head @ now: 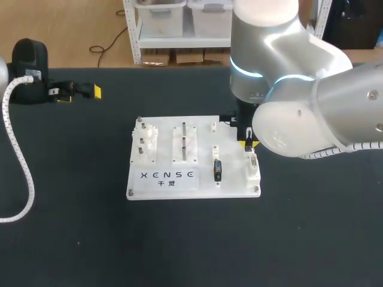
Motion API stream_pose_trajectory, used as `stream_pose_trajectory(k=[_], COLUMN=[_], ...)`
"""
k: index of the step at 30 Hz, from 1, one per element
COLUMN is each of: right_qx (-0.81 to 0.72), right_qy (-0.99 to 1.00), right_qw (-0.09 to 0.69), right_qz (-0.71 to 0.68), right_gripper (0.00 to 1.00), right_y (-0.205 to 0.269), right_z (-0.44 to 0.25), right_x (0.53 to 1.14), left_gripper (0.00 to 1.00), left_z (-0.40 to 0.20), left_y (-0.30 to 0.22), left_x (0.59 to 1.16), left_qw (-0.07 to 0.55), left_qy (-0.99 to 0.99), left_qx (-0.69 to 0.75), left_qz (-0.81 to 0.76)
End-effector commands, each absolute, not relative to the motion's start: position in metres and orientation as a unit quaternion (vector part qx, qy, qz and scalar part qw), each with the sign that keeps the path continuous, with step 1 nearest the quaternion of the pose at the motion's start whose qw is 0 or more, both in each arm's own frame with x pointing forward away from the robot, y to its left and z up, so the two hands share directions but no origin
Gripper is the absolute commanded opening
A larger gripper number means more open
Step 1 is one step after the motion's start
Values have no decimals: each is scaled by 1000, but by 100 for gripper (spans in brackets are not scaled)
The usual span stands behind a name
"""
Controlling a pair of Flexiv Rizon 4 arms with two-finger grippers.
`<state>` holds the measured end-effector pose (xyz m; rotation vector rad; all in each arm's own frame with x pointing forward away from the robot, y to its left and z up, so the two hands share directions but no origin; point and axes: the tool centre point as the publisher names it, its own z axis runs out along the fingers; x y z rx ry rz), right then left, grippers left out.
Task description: Insert the USB connector, Ethernet cable, and multi-pin plug into their matching sockets one by one.
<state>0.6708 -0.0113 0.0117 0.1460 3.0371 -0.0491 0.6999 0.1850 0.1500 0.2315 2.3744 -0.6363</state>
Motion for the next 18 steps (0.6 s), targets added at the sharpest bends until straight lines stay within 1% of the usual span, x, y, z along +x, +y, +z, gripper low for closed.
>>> stream_pose_trajectory(k=[1,11,12,13,14,15,18], right_qx=[50,63,64,63,63,64,58], right_qy=[998,997,997,997,997,996,996], right_qw=[47,38,41,43,46,51,67], right_qz=[-18,-21,-23,-24,-25,-24,-21], right_gripper=[0,0,5,44,82,100,100], right_y=[-11,-16,-15,-15,-15,-14,-12], right_z=[3,-5,-3,-1,2,5,18], right_x=[670,666,667,668,669,670,673], left_gripper=[100,100,100,100,100,100,100], left_z=[150,150,150,150,150,150,150], left_y=[185,185,185,185,185,185,185], left_x=[700,700,700,700,700,700,700], left_qw=[330,330,330,330,330,330,330], left_qy=[908,908,908,908,908,908,908], left_qx=[89,89,89,89,89,89,89], left_qz=[-243,-243,-243,-243,-243,-243,-243])
